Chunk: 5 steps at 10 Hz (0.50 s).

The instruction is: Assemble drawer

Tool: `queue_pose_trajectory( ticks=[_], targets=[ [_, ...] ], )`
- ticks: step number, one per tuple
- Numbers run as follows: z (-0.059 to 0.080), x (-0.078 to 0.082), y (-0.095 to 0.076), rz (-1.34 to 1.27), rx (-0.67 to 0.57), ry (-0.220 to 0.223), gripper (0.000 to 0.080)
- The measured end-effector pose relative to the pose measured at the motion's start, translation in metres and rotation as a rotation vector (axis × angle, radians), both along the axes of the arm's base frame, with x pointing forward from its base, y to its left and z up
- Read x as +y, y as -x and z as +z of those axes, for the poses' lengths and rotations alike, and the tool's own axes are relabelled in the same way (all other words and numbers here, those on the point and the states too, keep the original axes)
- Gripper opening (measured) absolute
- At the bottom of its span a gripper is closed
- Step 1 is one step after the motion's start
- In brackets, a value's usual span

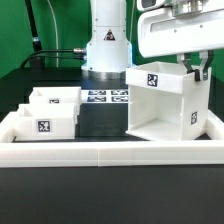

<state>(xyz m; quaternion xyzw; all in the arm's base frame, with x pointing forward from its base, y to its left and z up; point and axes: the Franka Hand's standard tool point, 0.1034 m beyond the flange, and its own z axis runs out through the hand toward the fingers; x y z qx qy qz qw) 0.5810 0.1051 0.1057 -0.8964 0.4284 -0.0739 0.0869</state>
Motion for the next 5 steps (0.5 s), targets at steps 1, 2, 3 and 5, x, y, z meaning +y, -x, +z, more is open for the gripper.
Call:
queue_pose_trajectory(
  ticks=[1,2,3,5],
  targets=[
    [0.0005,-0.0053,0.0004,-0.153,0.007,-0.039,0.0048],
    [0.0016,-0.0066,0.002,-0.284,0.025,-0.067,0.0051],
    [-0.0006,-0.0073,0.0048,-0.431,0.041,-0.098,0.0051],
    [-0.0004,-0.0091,0.0046,-0.535,0.044,-0.126,0.0051]
  ],
)
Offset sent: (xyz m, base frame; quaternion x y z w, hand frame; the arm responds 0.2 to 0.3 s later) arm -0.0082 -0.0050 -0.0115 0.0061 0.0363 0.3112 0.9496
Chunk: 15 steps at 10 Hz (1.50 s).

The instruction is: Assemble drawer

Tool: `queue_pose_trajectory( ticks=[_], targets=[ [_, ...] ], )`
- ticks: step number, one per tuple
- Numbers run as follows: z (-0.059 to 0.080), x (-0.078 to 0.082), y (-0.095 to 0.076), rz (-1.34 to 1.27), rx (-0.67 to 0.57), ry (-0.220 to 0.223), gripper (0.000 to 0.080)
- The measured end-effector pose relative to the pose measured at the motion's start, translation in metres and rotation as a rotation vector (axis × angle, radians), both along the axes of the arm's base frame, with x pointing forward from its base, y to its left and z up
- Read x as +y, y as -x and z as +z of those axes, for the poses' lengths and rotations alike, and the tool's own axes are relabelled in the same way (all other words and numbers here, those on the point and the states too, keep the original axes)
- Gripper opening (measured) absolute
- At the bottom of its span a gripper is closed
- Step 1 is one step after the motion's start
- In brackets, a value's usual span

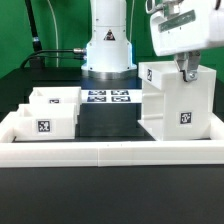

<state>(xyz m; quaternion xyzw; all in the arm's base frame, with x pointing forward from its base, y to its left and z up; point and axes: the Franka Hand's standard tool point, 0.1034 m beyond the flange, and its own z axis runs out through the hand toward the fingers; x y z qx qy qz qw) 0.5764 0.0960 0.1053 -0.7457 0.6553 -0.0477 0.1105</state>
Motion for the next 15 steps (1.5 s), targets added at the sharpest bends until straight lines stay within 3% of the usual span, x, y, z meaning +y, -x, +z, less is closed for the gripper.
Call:
queue_pose_trajectory(
  ticks=[4,7,11,13,15],
  targets=[
    [0.0,0.0,0.0,0.006,0.001,-0.002,0.0051],
    [0.0,-0.001,-0.029,-0.013,0.018,-0.017,0.0051],
    [0.0,-0.001,-0.055,-0.036,-0.008,-0.016,0.0052],
    [0.0,-0.001,-0.067,-0.059,-0.02,-0.015,0.0054],
    [0.0,-0.002,-0.067,-0.058,0.008,-0.019,0.0054]
  ],
)
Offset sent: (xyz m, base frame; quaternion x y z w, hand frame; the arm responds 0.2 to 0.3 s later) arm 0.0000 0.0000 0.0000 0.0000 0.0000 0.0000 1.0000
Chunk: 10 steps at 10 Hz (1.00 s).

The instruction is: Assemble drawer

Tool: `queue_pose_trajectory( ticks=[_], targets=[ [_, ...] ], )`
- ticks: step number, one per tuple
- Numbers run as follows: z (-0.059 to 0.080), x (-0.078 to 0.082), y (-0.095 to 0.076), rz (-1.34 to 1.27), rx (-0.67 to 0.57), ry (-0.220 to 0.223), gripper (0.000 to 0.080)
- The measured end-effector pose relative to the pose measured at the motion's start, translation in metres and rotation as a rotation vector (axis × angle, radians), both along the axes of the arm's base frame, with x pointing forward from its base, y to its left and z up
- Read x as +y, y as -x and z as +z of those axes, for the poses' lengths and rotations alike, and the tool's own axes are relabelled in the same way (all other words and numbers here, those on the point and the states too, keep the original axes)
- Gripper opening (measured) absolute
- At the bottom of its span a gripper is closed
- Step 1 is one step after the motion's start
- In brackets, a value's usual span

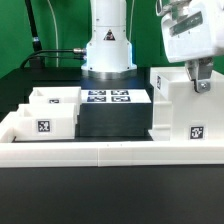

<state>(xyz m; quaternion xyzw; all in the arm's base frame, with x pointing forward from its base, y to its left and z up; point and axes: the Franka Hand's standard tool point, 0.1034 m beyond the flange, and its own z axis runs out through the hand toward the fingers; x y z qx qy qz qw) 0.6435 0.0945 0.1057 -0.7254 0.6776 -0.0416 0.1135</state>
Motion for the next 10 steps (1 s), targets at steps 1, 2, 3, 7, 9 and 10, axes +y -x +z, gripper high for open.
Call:
queue_pose_trajectory(
  ticks=[1,2,3,7,9,10],
  targets=[
    [0.0,-0.0001,0.0002,0.003,0.001,0.001,0.0055],
    [-0.0004,0.0003,0.0005,0.008,0.001,0.001,0.013],
    [-0.0005,0.0006,0.0006,0.01,0.001,0.002,0.0266],
    [-0.0002,0.0012,0.0002,0.016,-0.001,0.003,0.06],
    [0.0002,0.0013,-0.0001,0.018,-0.003,0.003,0.064],
    [0.0007,0.0009,0.0001,0.037,-0.004,0.007,0.0648]
  ],
)
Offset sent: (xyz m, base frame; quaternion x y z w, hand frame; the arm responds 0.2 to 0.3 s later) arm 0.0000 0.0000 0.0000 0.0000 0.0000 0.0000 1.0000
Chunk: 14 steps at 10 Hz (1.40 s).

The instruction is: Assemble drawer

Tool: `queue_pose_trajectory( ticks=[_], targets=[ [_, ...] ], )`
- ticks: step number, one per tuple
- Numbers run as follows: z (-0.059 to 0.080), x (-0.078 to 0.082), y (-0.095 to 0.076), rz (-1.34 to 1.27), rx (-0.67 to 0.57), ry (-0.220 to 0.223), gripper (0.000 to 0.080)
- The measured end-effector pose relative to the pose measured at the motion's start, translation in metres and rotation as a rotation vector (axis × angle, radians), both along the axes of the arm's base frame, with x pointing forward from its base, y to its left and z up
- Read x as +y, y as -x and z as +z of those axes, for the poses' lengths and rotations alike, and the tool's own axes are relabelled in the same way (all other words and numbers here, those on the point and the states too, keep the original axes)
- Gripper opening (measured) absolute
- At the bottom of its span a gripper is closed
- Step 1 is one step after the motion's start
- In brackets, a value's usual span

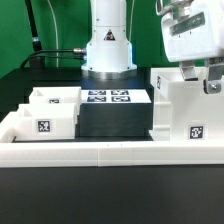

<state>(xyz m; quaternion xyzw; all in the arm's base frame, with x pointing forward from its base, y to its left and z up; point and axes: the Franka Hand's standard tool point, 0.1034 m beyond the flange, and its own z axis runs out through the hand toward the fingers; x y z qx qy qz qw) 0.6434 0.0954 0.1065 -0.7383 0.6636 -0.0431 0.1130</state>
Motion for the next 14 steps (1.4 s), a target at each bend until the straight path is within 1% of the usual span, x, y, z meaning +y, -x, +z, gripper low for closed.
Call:
queue_pose_trajectory(
  ticks=[1,2,3,4,5,6,8,9,10,12,14],
  targets=[
    [0.005,-0.003,0.002,0.087,0.001,0.013,0.0648],
    [0.015,-0.006,0.003,0.164,-0.027,0.022,0.0649],
    [0.023,-0.01,0.009,0.228,-0.058,0.035,0.0649],
    [0.03,-0.014,0.021,0.285,-0.072,0.043,0.0649],
    [0.038,-0.019,0.03,0.326,-0.08,0.041,0.0649],
    [0.046,-0.024,0.032,0.336,-0.088,0.037,0.0649],
    [0.042,-0.022,0.033,0.344,-0.086,0.041,0.0649],
    [0.042,-0.024,0.034,0.411,-0.086,0.061,0.0649],
    [0.039,-0.03,0.038,0.625,-0.08,0.122,0.0649],
    [0.042,-0.05,0.041,0.942,-0.113,0.202,0.0649],
    [0.04,-0.074,0.047,1.142,-0.125,0.25,0.0649]
  ],
)
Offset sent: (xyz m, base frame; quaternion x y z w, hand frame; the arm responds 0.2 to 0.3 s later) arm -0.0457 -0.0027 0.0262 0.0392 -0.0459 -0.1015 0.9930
